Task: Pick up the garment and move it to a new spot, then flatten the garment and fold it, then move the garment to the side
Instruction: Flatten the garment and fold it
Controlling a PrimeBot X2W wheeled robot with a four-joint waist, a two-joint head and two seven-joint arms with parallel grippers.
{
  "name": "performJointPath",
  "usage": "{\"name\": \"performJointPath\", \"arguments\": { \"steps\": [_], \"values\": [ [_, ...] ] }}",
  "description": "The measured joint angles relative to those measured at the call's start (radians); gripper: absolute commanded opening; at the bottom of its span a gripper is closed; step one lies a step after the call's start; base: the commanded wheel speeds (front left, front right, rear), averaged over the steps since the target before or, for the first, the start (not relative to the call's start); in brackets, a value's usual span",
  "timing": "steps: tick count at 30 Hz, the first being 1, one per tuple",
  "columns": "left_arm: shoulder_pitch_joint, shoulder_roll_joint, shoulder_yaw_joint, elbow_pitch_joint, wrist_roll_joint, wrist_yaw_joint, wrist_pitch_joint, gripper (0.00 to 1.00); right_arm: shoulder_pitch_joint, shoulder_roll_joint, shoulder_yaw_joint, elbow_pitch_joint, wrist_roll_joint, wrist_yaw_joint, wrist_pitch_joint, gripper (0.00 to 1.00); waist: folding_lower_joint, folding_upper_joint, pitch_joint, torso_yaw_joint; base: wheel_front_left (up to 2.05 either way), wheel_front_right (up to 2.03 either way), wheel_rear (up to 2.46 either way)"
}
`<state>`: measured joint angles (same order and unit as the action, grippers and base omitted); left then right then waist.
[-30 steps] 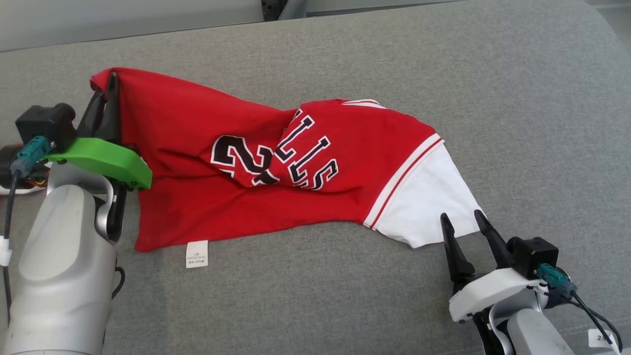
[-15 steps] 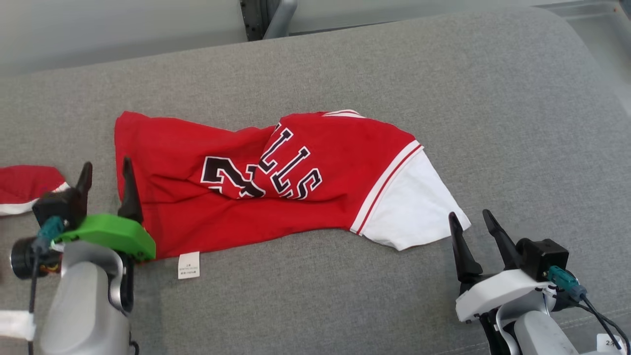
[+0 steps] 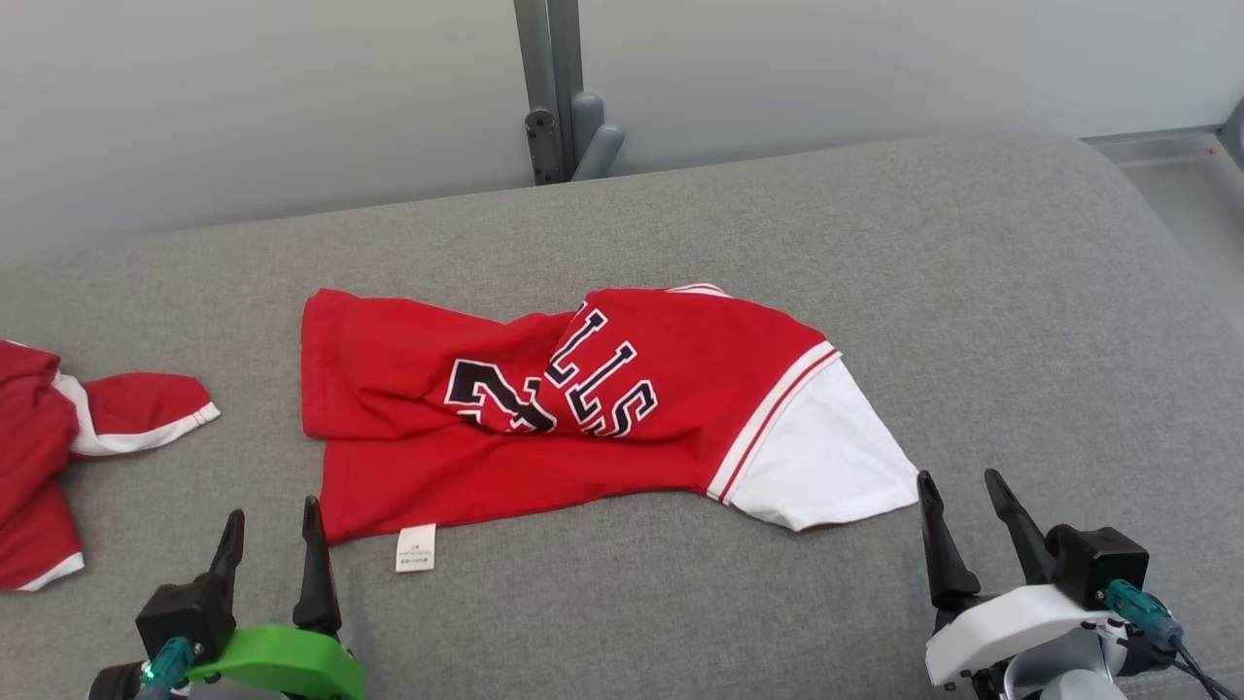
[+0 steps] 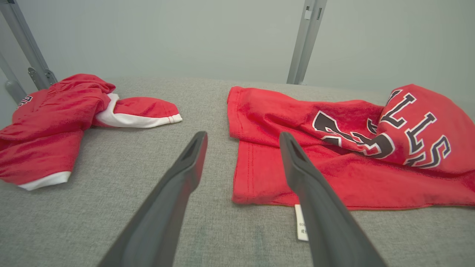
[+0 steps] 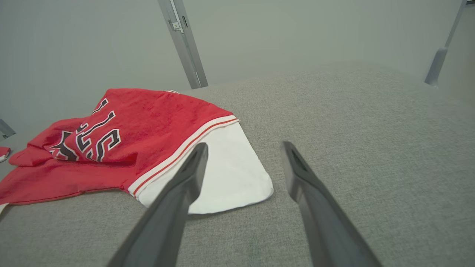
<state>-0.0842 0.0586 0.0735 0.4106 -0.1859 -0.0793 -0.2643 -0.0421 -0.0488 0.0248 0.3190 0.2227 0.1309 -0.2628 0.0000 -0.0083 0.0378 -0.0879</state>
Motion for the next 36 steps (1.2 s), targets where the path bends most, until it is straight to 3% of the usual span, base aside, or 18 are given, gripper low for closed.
{"name": "performJointPath", "arguments": {
  "steps": [7, 18, 26, 36],
  "values": [
    [0.104, -0.007, 0.018, -0.057, -0.001, -0.007, 0.000, 1.00, 0.033, 0.000, -0.014, 0.002, 0.002, 0.000, 0.000, 1.00, 0.0000, 0.0000, -0.052, 0.028, 0.00, 0.00, 0.00],
    [0.142, -0.008, -0.040, -0.057, -0.025, -0.007, 0.000, 1.00, 0.039, 0.000, -0.017, 0.004, -0.002, 0.000, 0.000, 1.00, 0.0000, 0.0000, -0.053, 0.044, 0.00, 0.00, 0.00],
    [0.071, -0.009, -0.064, -0.005, -0.054, -0.026, 0.000, 1.00, 0.029, 0.000, -0.006, 0.002, -0.007, 0.000, 0.000, 1.00, 0.0000, 0.0001, -0.005, 0.039, 0.00, 0.00, 0.00],
    [-0.070, -0.010, -0.019, 0.109, -0.068, -0.042, 0.000, 1.00, -0.046, 0.000, -0.009, 0.008, -0.008, 0.000, 0.000, 1.00, 0.0000, 0.0000, 0.115, 0.023, 0.00, 0.00, 0.00]
  ]
}}
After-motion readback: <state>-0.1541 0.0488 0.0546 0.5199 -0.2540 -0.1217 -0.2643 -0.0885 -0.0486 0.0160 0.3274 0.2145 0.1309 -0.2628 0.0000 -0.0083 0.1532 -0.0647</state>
